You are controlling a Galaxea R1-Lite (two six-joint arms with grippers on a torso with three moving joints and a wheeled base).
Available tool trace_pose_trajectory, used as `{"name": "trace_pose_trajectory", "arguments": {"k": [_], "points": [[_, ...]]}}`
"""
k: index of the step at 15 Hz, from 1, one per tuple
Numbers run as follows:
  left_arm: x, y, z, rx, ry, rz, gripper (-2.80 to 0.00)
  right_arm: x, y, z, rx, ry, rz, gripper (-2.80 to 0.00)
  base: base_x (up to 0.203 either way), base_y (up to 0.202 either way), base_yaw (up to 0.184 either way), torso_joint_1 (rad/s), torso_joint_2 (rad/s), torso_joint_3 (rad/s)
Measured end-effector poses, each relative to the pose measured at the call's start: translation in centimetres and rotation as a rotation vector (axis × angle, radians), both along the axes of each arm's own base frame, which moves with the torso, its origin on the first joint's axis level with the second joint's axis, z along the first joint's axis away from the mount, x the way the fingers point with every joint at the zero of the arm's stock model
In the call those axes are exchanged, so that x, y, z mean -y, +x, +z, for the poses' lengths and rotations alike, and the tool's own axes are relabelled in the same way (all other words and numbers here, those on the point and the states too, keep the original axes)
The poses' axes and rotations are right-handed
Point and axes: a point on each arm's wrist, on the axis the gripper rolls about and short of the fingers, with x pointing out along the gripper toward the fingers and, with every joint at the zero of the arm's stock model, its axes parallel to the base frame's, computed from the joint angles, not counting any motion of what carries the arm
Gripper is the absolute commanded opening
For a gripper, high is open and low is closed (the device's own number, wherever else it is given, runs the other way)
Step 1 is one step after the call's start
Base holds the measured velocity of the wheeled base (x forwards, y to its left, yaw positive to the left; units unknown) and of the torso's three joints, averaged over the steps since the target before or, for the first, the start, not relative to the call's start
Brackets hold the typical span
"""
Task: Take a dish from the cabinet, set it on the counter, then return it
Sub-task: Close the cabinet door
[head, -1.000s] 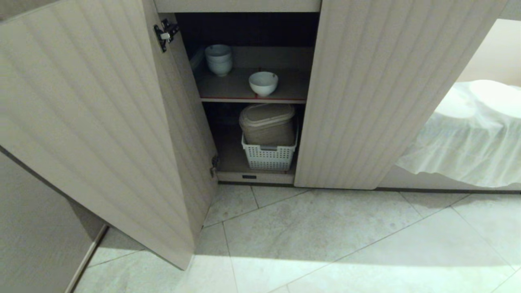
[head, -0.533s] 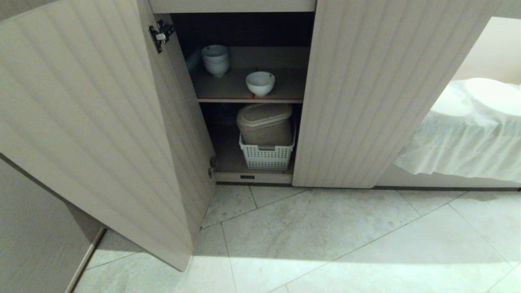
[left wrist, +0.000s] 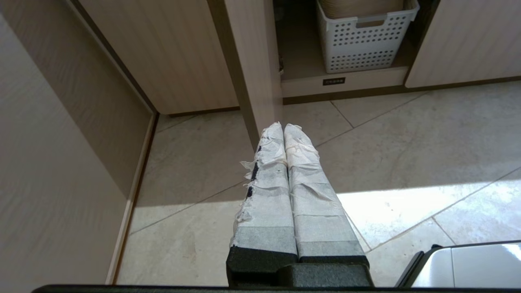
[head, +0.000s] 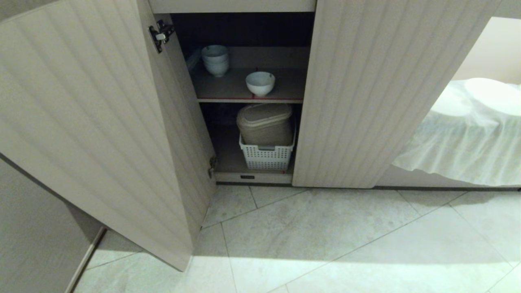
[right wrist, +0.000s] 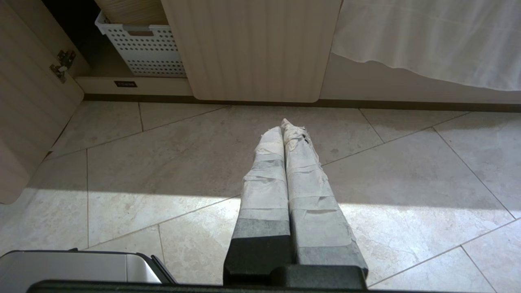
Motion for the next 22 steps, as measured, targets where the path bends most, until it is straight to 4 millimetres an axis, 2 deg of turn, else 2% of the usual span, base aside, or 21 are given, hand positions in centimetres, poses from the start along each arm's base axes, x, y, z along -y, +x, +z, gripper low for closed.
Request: {"name": "trace_pose_trajectory", "arguments": {"k": [22], "points": [[0.00,0.23,0.09,-0.031,-0.006,0.006,-2.80,0.00,0.00,0.00,0.000,0.001,0.000,-2.80,0.000,0.000,0.000,0.000,0.00,0.000]]}}
